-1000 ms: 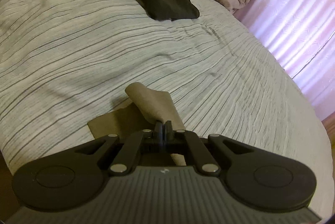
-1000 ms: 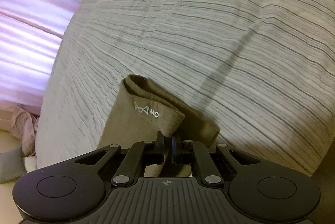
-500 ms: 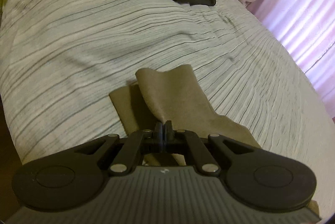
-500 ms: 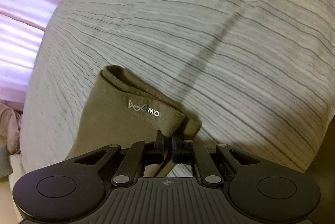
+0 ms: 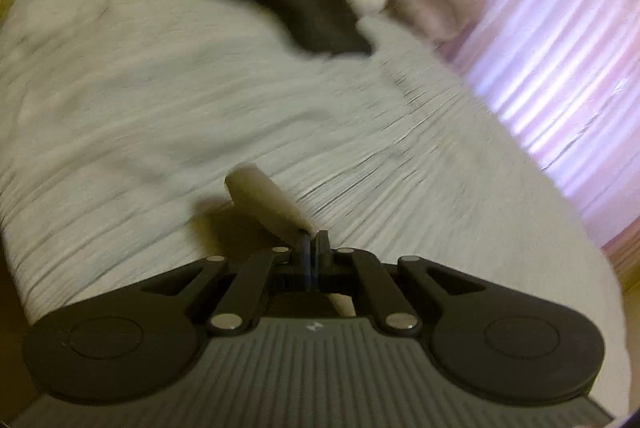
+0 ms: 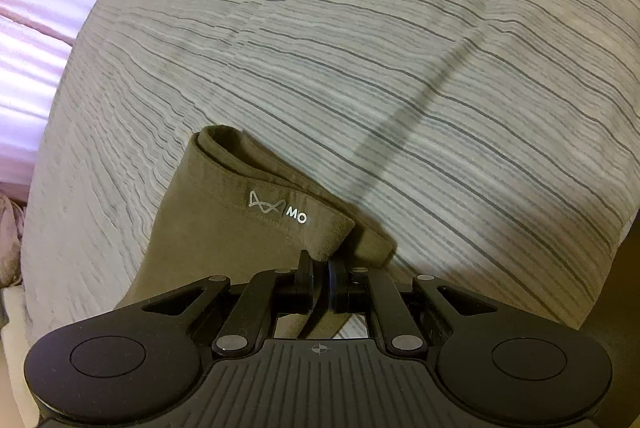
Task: Fold clothes
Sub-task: 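Fold the held edges over with both grippers and release onto the shirt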
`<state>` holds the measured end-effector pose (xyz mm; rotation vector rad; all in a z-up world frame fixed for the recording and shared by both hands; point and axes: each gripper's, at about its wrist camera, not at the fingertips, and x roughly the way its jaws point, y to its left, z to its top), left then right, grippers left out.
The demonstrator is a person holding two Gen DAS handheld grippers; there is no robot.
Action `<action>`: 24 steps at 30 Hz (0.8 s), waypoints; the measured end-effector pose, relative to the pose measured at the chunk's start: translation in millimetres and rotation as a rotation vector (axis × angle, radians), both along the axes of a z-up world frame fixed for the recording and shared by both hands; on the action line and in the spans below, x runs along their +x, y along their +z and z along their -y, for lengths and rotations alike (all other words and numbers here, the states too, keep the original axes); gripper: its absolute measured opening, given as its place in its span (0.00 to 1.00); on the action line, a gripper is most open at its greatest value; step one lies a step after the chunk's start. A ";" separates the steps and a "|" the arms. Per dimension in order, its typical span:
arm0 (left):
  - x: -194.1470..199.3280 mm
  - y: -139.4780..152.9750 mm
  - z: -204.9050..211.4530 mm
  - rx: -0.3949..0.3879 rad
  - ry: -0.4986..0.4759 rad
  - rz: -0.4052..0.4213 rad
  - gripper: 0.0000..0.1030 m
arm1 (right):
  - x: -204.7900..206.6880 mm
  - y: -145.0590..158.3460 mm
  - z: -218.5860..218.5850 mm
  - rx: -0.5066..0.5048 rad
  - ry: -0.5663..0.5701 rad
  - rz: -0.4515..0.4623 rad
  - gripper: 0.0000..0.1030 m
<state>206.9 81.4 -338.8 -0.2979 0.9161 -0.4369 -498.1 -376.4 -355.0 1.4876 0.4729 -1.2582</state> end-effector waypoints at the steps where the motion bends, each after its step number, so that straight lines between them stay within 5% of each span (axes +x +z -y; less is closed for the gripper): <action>1: 3.2 -16.4 -0.9 0.036 0.006 -0.038 0.00 | 1.4 -1.6 -0.8 0.001 0.000 -0.008 0.06; 6: 14.5 -33.0 -1.1 0.047 0.025 -0.040 0.01 | 5.9 -1.1 -5.4 -0.006 -0.011 -0.033 0.06; 16: 38.5 9.4 -33.5 0.149 0.110 -0.009 0.07 | 16.6 6.9 -6.2 0.022 0.073 -0.144 0.07; 18: 36.0 22.3 -31.2 0.153 0.080 -0.002 0.07 | 26.7 19.9 -6.6 0.004 0.112 -0.232 0.31; 19: 34.5 28.4 -29.8 0.154 0.063 0.002 0.09 | 33.6 28.1 -7.3 -0.012 0.125 -0.322 0.72; 20: 33.2 32.5 -27.0 0.154 0.048 0.007 0.10 | 40.0 36.2 -8.2 -0.033 0.139 -0.408 0.87; 24: 34.1 31.0 -12.2 0.112 -0.007 0.009 0.10 | 52.3 53.5 -8.3 -0.111 0.170 -0.586 0.86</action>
